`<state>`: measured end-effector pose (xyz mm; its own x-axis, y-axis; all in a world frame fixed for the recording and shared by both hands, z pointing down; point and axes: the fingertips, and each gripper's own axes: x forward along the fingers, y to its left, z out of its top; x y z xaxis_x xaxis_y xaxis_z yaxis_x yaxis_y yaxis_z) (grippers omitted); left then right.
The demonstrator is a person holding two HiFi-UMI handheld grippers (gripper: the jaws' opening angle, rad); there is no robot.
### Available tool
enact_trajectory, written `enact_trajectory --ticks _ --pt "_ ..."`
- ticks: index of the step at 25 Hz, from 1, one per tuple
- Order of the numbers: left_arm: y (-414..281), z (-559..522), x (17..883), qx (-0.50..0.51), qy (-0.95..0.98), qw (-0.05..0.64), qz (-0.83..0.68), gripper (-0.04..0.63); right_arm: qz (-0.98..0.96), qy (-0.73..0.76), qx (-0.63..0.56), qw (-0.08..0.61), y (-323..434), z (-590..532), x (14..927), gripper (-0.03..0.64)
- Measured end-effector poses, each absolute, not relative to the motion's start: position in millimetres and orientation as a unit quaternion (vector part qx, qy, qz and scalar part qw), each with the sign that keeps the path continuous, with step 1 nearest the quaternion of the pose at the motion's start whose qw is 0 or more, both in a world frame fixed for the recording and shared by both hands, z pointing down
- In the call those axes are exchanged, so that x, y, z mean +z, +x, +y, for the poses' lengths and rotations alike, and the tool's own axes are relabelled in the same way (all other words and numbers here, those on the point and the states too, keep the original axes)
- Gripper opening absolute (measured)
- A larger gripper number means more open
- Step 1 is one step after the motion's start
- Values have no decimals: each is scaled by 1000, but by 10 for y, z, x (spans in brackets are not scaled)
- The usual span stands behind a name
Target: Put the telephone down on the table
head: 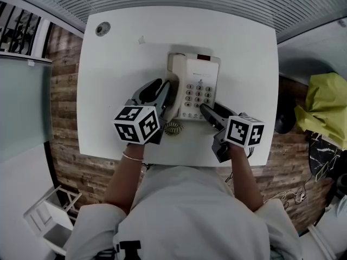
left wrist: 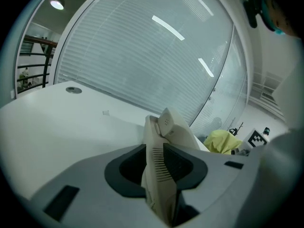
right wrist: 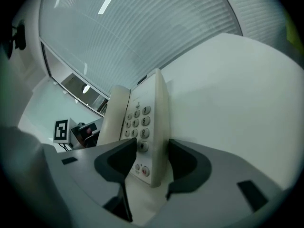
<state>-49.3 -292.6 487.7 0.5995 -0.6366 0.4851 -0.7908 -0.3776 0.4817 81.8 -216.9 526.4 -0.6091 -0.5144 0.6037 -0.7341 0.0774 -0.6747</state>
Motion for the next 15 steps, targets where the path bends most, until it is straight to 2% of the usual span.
enact_trajectory --ticks 8,11,15 --pt "-577 -2906 4872 114 819 341 -447 114 -738 472 458 150 888 -2172 5193 212" --pt "-715 -2918 4777 98 812 324 -475 104 -744 500 418 148 969 -2203 5101 212" --pt "-853 -2885 4502 71 810 268 -516 82 -761 515 377 117 979 -2254 4849 209"
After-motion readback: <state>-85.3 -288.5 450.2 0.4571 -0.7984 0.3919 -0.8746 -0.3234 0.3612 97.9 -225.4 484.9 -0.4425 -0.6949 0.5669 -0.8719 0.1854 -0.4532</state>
